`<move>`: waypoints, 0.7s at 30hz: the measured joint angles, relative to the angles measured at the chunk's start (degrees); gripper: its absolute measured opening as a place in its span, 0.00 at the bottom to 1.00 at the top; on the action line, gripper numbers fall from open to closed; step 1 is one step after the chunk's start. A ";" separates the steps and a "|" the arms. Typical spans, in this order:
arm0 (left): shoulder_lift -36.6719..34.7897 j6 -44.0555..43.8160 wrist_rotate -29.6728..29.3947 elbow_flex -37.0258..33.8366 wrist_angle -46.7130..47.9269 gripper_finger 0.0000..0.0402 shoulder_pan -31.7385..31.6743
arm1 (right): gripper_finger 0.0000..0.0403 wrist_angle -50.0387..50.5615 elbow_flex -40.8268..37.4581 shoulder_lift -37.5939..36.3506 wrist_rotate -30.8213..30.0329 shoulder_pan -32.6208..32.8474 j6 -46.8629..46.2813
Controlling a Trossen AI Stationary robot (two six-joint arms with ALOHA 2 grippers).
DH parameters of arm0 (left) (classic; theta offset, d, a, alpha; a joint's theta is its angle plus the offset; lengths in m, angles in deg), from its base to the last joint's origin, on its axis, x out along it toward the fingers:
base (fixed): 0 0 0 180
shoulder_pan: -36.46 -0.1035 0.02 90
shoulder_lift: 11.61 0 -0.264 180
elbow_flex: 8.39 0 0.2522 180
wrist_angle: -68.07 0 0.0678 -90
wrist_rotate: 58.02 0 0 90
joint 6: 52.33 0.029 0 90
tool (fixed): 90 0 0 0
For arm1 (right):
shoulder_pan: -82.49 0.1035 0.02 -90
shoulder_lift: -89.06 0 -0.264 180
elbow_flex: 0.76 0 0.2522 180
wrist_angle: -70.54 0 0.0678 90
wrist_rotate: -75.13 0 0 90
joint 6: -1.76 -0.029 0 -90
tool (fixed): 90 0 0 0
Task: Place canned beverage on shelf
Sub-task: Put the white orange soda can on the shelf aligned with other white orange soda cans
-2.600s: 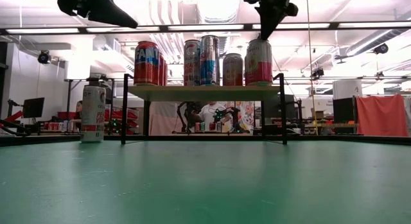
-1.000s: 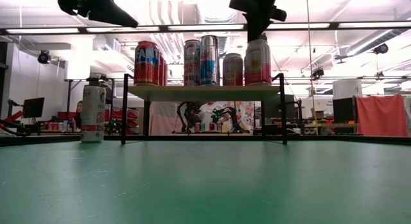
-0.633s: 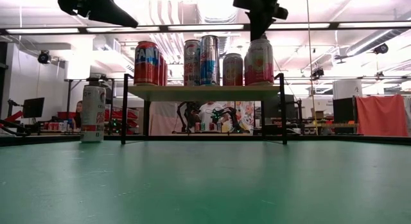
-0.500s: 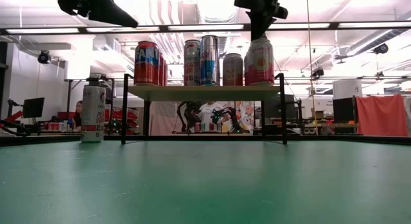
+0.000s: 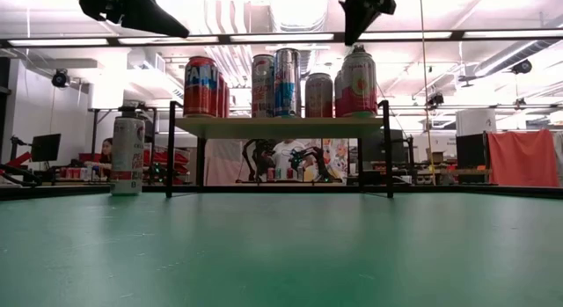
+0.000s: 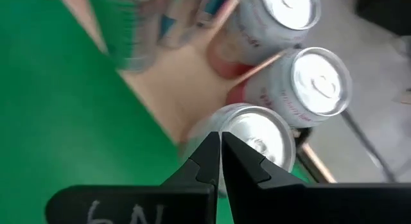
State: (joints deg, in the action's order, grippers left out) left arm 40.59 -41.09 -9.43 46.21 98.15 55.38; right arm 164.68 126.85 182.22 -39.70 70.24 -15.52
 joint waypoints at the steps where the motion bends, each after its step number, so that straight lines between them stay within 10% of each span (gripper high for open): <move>1: 0.01 0.00 0.00 0.00 0.00 0.00 0.00 | 0.02 0.42 0.76 -0.02 1.34 -0.02 -0.18; 8: -0.01 0.00 0.00 0.00 0.00 0.00 0.00 | 0.02 5.71 2.41 -0.06 13.81 -0.63 -4.74; 21: 0.01 0.00 0.00 -0.09 0.02 0.00 0.00 | 0.02 8.16 -1.04 0.26 6.87 -1.55 -5.42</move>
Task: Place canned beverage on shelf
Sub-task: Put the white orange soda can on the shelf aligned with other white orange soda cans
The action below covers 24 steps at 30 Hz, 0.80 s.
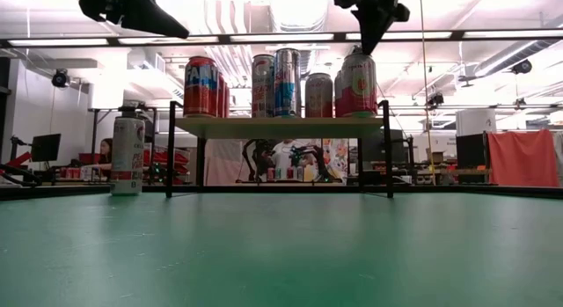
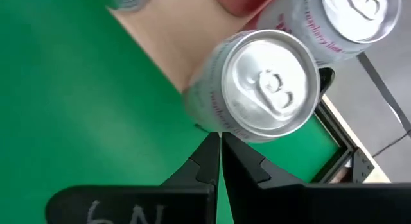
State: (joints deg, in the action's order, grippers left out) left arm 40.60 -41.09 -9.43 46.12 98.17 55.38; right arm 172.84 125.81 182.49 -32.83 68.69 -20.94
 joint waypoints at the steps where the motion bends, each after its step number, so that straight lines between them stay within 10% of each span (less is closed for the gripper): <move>1: 0.00 0.00 0.00 -0.01 0.00 0.00 0.00 | 0.02 -0.04 0.00 0.00 -0.08 -0.18 0.03; 24: 0.00 0.00 0.00 -0.02 -0.02 0.00 0.00 | 0.02 -0.47 -0.58 0.42 -2.91 -1.51 1.27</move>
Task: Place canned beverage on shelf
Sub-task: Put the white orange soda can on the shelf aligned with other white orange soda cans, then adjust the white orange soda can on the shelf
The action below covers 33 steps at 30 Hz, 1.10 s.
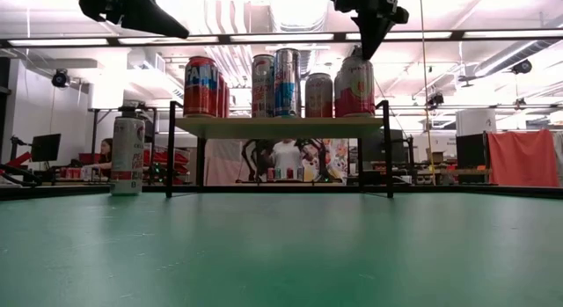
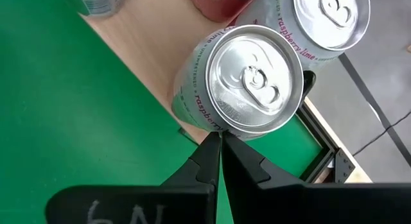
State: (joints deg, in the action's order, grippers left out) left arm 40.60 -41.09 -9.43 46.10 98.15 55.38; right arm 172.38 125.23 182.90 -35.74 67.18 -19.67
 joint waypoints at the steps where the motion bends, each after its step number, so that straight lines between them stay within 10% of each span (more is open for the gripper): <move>1: 0.00 0.00 0.00 0.00 -0.02 0.00 0.00 | 0.02 0.18 0.16 -0.10 0.08 0.04 -0.01; 33: 0.00 1.70 0.00 0.00 -1.35 0.00 0.00 | 0.02 -28.56 5.13 5.95 -0.14 -10.82 7.56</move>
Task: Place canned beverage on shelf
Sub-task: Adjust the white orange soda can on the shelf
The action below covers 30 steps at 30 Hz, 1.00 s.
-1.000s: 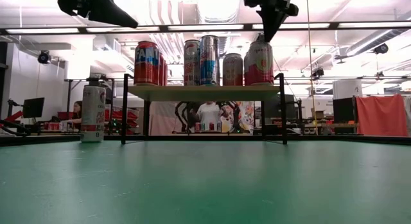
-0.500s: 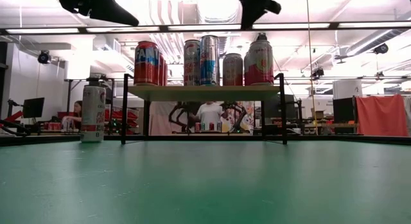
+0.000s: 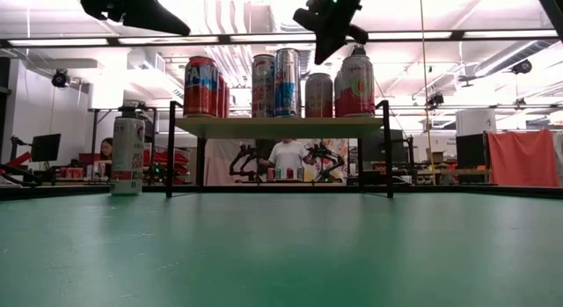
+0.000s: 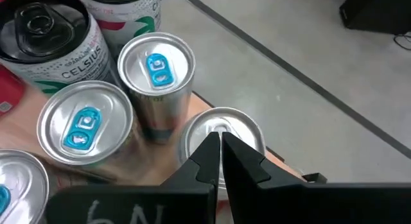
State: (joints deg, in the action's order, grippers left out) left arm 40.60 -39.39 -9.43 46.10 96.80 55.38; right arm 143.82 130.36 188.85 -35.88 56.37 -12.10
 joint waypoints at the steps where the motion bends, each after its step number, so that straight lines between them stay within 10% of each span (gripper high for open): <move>1: 0.00 0.01 0.00 0.00 0.02 0.00 0.00 | 0.02 -0.10 0.00 0.24 0.02 -0.07 0.00; 30: 0.00 -0.01 0.00 0.00 0.04 0.00 0.00 | 0.02 0.37 0.24 3.14 5.93 0.00 -0.34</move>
State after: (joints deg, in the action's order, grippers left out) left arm 40.60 -39.41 -9.43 46.10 96.84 55.38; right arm 144.19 130.60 191.99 -29.95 56.36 -12.44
